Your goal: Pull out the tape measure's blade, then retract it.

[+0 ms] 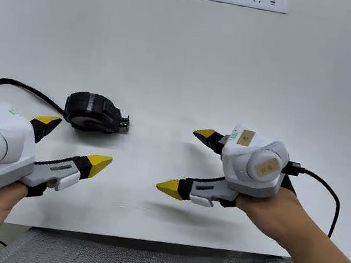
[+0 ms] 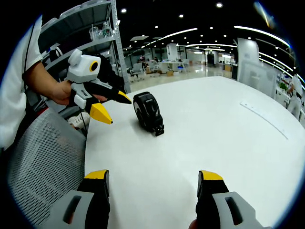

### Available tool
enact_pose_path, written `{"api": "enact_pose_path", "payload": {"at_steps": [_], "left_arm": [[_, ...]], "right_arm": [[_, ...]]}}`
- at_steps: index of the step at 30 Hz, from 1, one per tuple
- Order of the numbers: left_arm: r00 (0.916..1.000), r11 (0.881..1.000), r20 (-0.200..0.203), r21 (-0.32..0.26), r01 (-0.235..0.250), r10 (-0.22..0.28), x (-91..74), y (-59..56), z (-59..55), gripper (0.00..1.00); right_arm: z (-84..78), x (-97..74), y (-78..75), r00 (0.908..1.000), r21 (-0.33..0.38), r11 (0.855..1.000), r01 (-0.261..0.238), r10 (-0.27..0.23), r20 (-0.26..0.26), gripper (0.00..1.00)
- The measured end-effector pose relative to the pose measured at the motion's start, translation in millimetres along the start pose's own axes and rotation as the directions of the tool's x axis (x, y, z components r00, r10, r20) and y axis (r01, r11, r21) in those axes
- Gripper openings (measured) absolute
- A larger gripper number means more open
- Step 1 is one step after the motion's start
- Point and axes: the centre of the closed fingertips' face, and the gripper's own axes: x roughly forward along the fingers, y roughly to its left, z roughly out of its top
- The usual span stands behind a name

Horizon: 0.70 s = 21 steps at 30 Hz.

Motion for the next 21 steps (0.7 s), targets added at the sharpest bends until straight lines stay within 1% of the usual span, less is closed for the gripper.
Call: {"api": "enact_pose_path", "payload": {"at_steps": [2, 4, 5, 7, 9, 11, 13, 14, 17, 20, 21], "left_arm": [[0.9999, 1.0, 0.002, 0.021, 0.011, -0.011, -2.6, -2.8, 0.9, 0.71], [0.9996, 0.999, 0.008, 0.029, 0.027, -0.027, -5.4, -5.3, 2.0, 0.72], [0.9994, 0.999, 0.017, 0.032, 0.03, -0.03, -6.4, -5.8, 3.4, 0.74], [0.9987, 0.998, 0.024, 0.046, 0.043, -0.044, -9.3, -8.0, 4.8, 0.75], [0.9985, 0.997, 0.028, 0.062, 0.046, -0.048, -11.3, -8.6, 5.1, 0.75], [0.9978, 0.996, 0.027, 0.067, 0.058, -0.06, -12.4, -9.9, 4.7, 0.77], [0.9981, 0.995, 0.021, 0.085, 0.057, -0.058, -13.9, -8.8, 3.6, 0.77], [0.9974, 0.994, 0.023, 0.088, 0.065, -0.068, -15.8, -9.7, 3.2, 0.78], [0.9972, 0.993, 0.02, 0.093, 0.069, -0.072, -19.1, -9.1, 1.0, 0.79], [0.997, 0.992, 0.017, 0.1, 0.074, -0.076, -22.1, -8.7, -1.5, 0.81], [0.997, 0.992, 0.01, 0.105, 0.076, -0.077, -23.2, -8.6, -3.3, 0.81]], "right_arm": [[-5.7, -7.0, -0.6, 0.9999, -0.012, 1.0, 0.004, -0.004, -0.013, 0.74], [-8.4, -13.7, 0.2, 0.9999, -0.014, 1.0, 0.006, -0.006, -0.015, 0.76], [-9.3, -15.7, 1.0, 0.9999, -0.012, 1.0, 0.006, -0.006, -0.015, 0.77], [-14.2, -19.1, 1.5, 0.9993, -0.03, 0.999, 0.018, -0.019, -0.032, 0.8], [-16.6, -21.7, 4.1, 0.9991, -0.031, 0.999, 0.017, -0.018, -0.038, 0.8], [-15.7, -25.0, 5.9, 0.9993, -0.02, 1.0, 0.022, -0.022, -0.03, 0.81], [-15.3, -27.6, 7.2, 0.9993, -0.016, 1.0, 0.027, -0.028, -0.024, 0.82], [-14.8, -30.0, 8.2, 0.9993, -0.012, 0.999, 0.032, -0.032, -0.021, 0.83], [-15.5, -34.9, 9.6, 0.9991, -0.006, 0.999, 0.038, -0.038, -0.019, 0.85], [-16.6, -41.0, 8.3, 0.9989, 0.002, 0.999, 0.043, -0.043, -0.019, 0.87], [-16.8, -44.0, 6.7, 0.9988, 0.008, 0.999, 0.047, -0.047, -0.016, 0.88]]}}
